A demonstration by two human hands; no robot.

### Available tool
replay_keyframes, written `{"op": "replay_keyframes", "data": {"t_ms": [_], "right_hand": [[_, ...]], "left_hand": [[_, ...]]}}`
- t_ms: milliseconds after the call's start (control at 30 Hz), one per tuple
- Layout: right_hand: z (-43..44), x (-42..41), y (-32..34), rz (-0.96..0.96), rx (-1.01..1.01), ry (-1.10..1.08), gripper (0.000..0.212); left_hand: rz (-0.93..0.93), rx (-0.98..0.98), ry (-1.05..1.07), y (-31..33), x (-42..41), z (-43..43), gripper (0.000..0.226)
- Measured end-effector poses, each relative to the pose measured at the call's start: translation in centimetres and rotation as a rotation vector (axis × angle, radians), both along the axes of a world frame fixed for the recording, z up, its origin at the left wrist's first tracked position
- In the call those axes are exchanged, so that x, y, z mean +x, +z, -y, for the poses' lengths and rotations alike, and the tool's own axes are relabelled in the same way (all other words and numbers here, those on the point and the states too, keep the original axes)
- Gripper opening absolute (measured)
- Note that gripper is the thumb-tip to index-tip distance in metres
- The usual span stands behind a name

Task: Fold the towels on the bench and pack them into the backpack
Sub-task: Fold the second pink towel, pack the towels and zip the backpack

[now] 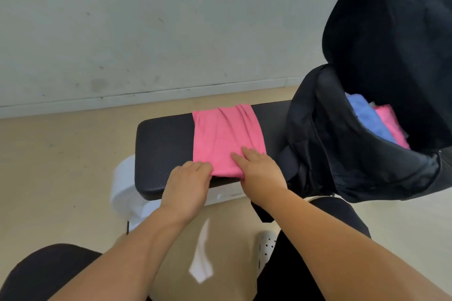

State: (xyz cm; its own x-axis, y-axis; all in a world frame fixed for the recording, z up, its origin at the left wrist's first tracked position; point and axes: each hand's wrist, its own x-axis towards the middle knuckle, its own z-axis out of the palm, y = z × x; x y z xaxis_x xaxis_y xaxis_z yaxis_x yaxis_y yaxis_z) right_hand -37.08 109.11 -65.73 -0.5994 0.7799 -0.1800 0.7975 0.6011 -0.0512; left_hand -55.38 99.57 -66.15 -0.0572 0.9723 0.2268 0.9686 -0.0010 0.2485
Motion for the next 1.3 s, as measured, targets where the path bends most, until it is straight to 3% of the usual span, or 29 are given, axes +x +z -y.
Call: {"op": "replay_keyframes", "data": {"t_ms": [100,267,433,467,567,600,700,800,867,967,1033,1100,1200,1300], "right_hand": [[0.5,-0.7,0.2,-0.026,-0.058,-0.057,0.073],[2.2,-0.8,1.8,-0.296,-0.089,-0.200,0.021],[5.0,-1.7,4.7,-0.525,-0.310,-0.265,0.021],[5.7,-2.1,5.5,-0.587,-0.376,-0.272,0.023],[8.0,-3.5,8.0,-0.673,-0.512,-0.240,0.021],[8.8,-3.9,8.9,-0.696,-0.539,-0.217,0.019],[10.4,-4.3,10.8,-0.797,-0.560,-0.209,0.019],[11.2,-2.8,11.4,-0.927,-0.613,-0.198,0.049],[11.4,-1.5,10.9,-0.833,-0.510,-0.110,0.064],[11.8,-0.4,9.5,-0.605,-0.203,-0.033,0.032],[11.9,0.3,8.9,-0.559,-0.132,-0.009,0.015],[12.0,1.1,8.9,-0.567,-0.128,-0.028,0.013],[12.6,1.7,10.7,-0.693,-0.138,-0.081,0.033],[14.3,0.7,14.3,-0.765,-0.144,-0.022,0.025]], "left_hand": [[0.135,0.009,0.020,0.6,-0.8,0.7,0.013],[0.330,0.001,0.055,1.4,-2.0,3.3,0.013],[0.450,-0.003,0.082,3.9,-2.9,5.9,0.011],[0.443,-0.023,0.088,4.6,-3.1,6.3,0.020],[0.433,-0.099,0.014,6.9,-2.8,7.2,0.075],[0.454,-0.093,-0.038,7.7,-2.3,7.5,0.079],[0.613,-0.027,-0.093,9.1,-0.6,8.4,0.058],[0.756,0.074,0.022,10.0,-0.3,9.2,0.021],[0.823,0.109,0.090,10.9,-0.2,9.8,0.023],[0.936,0.132,0.126,12.5,0.7,10.8,0.029],[1.047,0.186,0.175,13.4,0.8,11.4,0.027],[1.081,0.238,0.253,13.9,-0.2,11.8,0.029],[1.040,0.233,0.388,14.0,-2.5,12.4,0.027],[0.911,0.057,0.415,13.6,-4.0,13.4,0.027]]}}
